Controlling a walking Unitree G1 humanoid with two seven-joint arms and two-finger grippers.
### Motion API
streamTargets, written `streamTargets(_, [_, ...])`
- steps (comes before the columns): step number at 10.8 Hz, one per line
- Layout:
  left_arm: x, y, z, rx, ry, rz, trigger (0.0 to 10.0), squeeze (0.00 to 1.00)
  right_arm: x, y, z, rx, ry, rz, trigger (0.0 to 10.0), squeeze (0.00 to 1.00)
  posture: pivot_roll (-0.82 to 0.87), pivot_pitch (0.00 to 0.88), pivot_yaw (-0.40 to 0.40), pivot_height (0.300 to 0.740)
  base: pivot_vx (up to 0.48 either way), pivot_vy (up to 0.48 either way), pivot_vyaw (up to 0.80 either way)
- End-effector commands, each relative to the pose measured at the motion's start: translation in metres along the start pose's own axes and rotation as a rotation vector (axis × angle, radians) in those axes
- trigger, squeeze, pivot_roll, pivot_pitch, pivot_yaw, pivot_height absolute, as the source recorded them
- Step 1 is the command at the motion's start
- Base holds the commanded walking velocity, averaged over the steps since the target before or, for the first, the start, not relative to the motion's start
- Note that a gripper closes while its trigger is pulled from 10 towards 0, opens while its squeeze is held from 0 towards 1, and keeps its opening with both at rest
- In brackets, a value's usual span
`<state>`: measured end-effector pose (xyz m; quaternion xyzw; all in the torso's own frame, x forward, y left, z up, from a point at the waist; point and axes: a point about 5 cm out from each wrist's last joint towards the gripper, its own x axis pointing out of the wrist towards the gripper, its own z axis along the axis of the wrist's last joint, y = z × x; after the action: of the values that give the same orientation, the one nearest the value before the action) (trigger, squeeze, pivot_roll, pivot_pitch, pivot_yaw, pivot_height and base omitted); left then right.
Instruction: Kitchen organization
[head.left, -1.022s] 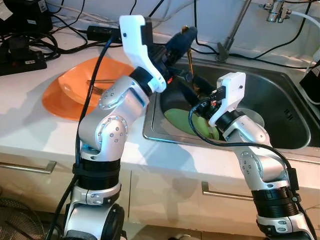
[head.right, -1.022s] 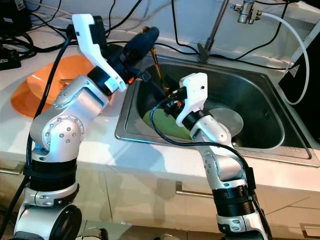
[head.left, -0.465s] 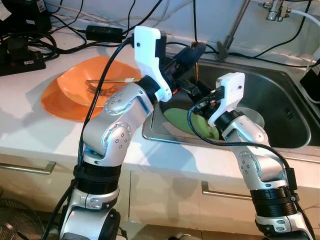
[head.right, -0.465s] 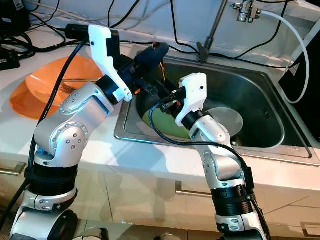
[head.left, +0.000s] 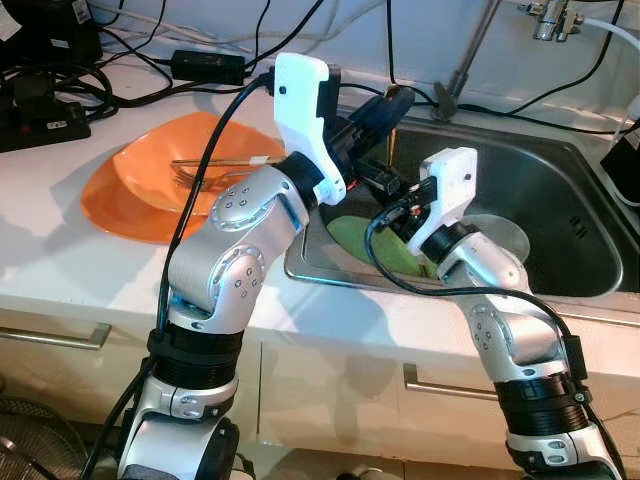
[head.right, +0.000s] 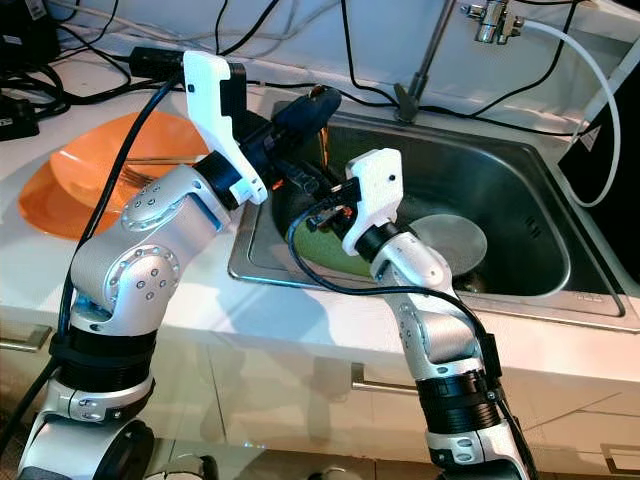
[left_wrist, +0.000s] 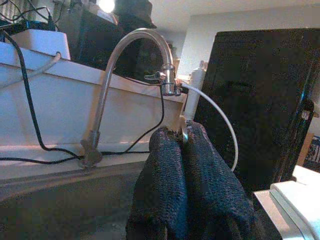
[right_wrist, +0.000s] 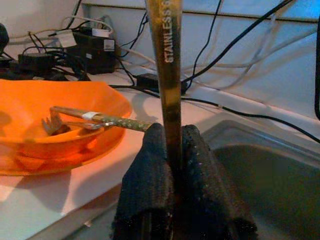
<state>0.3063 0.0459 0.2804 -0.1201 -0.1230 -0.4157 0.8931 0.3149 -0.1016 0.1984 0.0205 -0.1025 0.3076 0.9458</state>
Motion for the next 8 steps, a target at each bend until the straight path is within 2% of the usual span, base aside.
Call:
streamTargets(1, [0.001,-0.003,0.000,0.003,-0.008,-0.016,10.0,0.00,-0.004,-0.019,0.007,-0.002,-0.023,-0.090,0.0,0.00,-0.02,0.065,-0.103,0.740,0.000,0.000,0.00])
streamTargets(2, [0.000,-0.002,0.000,0.006,-0.009,-0.013,10.0,0.00,-0.005,-0.019,0.006,-0.003,-0.021,-0.096,0.0,0.00,-0.02,0.065,-0.103,0.740,0.000,0.000,0.00])
streamTargets(3, [0.000,0.000,0.001,0.003,-0.020,0.001,10.0,1.00,-0.005,-0.020,0.006,-0.005,-0.021,-0.102,0.0,0.00,-0.02,0.065,-0.103,0.740,0.000,0.000,0.00])
streamTargets(7, [-0.001,0.005,0.002,0.022,-0.029,0.034,10.0,1.00,-0.005,-0.030,0.005,-0.017,-0.020,-0.184,0.0,0.00,-0.02,0.064,-0.102,0.740,0.000,0.000,0.00])
streamTargets(8, [-0.002,0.006,0.002,0.032,-0.027,0.045,10.0,0.00,-0.005,-0.034,0.005,-0.027,-0.017,-0.215,0.0,0.00,-0.02,0.064,-0.102,0.740,0.000,0.000,0.00])
